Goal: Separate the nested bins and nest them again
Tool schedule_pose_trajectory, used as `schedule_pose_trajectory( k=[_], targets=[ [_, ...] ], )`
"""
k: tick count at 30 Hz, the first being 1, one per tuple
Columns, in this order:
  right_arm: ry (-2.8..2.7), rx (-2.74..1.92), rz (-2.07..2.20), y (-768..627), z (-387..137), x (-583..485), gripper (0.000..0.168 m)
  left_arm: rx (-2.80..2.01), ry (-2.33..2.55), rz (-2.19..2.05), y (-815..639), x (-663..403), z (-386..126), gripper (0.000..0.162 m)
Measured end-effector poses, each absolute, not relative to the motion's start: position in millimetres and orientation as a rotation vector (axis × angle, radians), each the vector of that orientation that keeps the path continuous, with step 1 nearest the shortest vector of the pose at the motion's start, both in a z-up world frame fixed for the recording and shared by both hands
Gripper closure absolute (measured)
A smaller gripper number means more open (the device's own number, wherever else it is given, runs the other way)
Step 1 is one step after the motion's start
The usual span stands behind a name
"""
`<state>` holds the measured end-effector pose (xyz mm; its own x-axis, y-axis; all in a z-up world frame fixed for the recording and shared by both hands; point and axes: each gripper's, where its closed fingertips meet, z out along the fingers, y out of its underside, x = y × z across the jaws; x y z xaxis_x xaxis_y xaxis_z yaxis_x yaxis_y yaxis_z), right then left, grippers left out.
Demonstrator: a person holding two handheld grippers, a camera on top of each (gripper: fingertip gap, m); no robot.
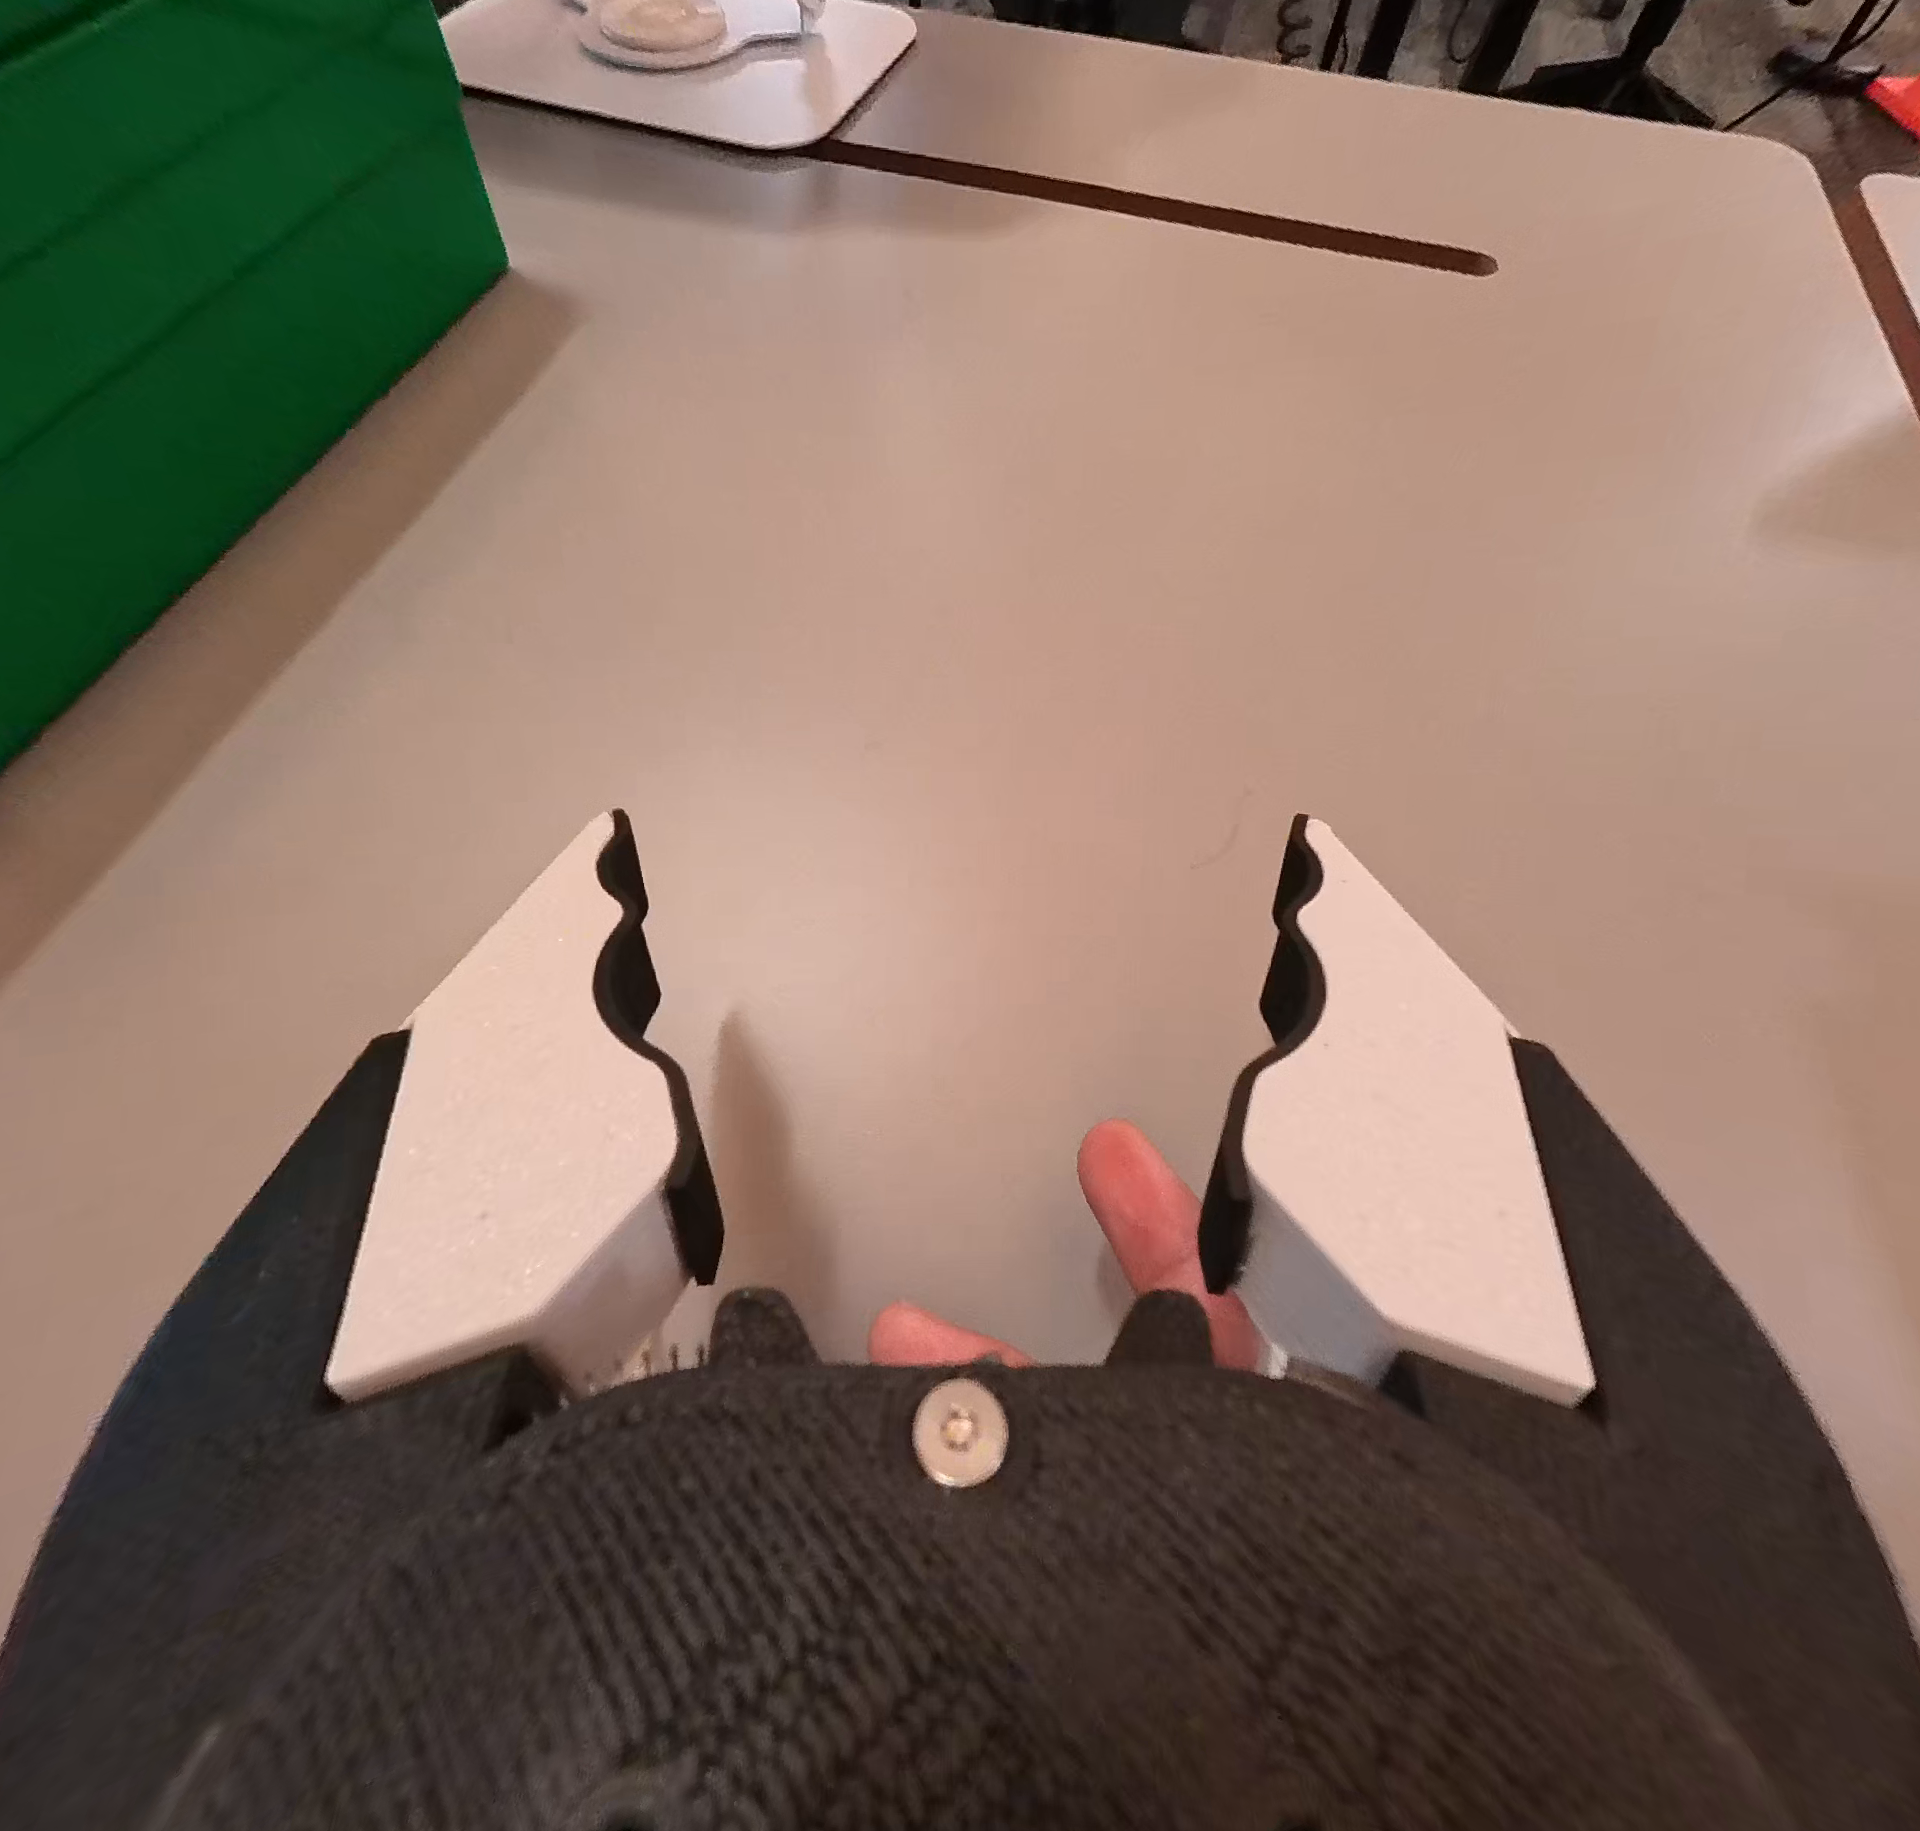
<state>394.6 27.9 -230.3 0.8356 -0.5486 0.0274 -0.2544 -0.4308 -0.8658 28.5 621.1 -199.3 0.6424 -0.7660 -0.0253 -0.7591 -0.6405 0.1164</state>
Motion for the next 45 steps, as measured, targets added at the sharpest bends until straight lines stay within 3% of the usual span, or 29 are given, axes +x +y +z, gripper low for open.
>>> schedule_pose_trajectory(
  k=[13,21,23,26,36,45],
  targets=[
    [0.589,-2.073,-0.369,31.2,-243.6,393.9,0.049,2.704,-1.375,-0.132,630.3,32.8,-223.3,0.063],
    [0.602,-2.054,-0.36,27.5,-238.8,395.5,0.049,2.795,-1.287,-0.198,631.9,28.9,-222.3,0.039],
    [0.607,-2.046,-0.362,26.3,-236.4,396.4,0.049,2.827,-1.249,-0.283,635.1,24.5,-210.2,0.034],
    [0.604,-2.04,-0.366,25.8,-233.2,396.5,0.049,2.897,-1.288,-0.295,637.1,40.7,-180.1,0.042],
    [0.558,-2.011,-0.35,34.7,-218.6,384.2,0.047,2.92,-1.575,-0.018,549.7,143.3,-88.2,0.039],
    [0.512,-1.991,-0.371,38.1,-203.8,373.5,0.044,2.858,-1.679,0.222,442.0,201.9,-56.7,0.036]
  ],
)
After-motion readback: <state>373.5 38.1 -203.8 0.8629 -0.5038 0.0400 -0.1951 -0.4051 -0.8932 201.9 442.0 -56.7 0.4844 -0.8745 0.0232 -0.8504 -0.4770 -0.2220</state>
